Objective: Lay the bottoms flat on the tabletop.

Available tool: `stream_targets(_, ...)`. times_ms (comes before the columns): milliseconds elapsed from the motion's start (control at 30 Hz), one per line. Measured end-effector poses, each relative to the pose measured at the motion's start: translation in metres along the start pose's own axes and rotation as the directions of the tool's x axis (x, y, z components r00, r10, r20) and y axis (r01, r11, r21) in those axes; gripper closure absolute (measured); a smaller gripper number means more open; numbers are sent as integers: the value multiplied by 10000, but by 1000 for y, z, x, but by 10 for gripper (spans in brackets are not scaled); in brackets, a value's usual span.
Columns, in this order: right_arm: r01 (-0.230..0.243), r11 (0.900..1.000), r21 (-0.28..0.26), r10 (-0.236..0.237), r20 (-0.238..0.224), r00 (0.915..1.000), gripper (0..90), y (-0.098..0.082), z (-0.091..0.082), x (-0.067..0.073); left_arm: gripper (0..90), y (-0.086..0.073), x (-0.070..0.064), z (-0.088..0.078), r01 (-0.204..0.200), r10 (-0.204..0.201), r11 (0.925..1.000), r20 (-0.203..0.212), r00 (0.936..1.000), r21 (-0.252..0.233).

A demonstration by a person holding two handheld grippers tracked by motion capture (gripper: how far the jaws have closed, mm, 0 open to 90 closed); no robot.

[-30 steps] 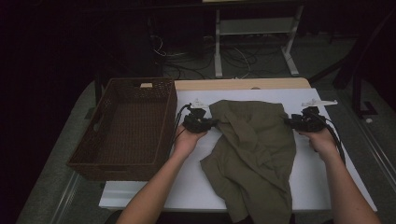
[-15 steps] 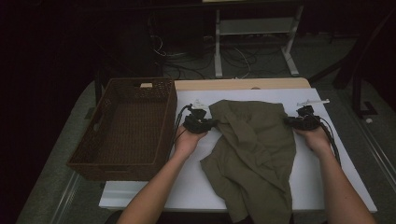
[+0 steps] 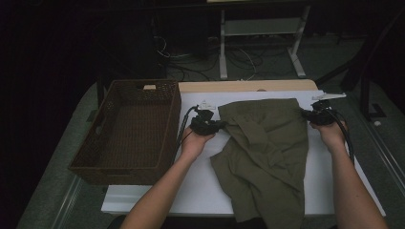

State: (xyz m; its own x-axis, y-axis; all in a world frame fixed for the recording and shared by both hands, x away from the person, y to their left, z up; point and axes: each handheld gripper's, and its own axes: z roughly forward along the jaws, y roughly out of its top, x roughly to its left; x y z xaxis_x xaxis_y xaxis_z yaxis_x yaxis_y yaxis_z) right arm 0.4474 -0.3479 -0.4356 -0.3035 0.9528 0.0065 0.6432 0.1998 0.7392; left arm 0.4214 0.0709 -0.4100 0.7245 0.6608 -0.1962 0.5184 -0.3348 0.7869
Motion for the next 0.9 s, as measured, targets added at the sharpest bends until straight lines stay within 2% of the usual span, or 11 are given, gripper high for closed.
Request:
stream_targets(100, -46, 9998, 196, 48, -83, 10000, 873, -5, 4, -3, 851, 5, 3, 6, 110, -110, 9999, -36, 9999, -44)
stream_targets(200, -33, 9999, 170, 34, -56, 10000, 872, -5, 4, -2, 851, 12, 8, 9, 309, -313, 9993, -213, 9993, -200)
stream_targets(333, 14, 10000, 77, -13, -29, 10000, 871, -4, 3, 1, 851, 19, 16, 13, 245, -265, 9993, -754, 9968, -275)
stream_targets(533, 52, 10000, 14, -52, -38, 10000, 871, -3, 4, 4, 852, 28, 33, 14, 396, -430, 9988, -1365, 9897, -274)
stream_targets(600, 40, 10000, -3, -40, -49, 10000, 871, -3, 4, 4, 854, 29, 39, 14, 418, -448, 9989, -1652, 9852, -217)
stream_targets(667, 22, 10000, 5, -22, -44, 10000, 871, -4, 5, 3, 857, 29, 47, 14, 541, -575, 9983, -2010, 9779, -225)
stream_targets(767, 33, 10000, 28, -33, -24, 10000, 871, -4, 6, 3, 864, 26, 58, 15, 902, -928, 9957, -2240, 9702, -220)
stream_targets(900, 52, 10000, 62, -52, 4, 10000, 872, -5, 8, 3, 874, 21, 66, 19, 1099, -1069, 9939, -2676, 9576, -37)
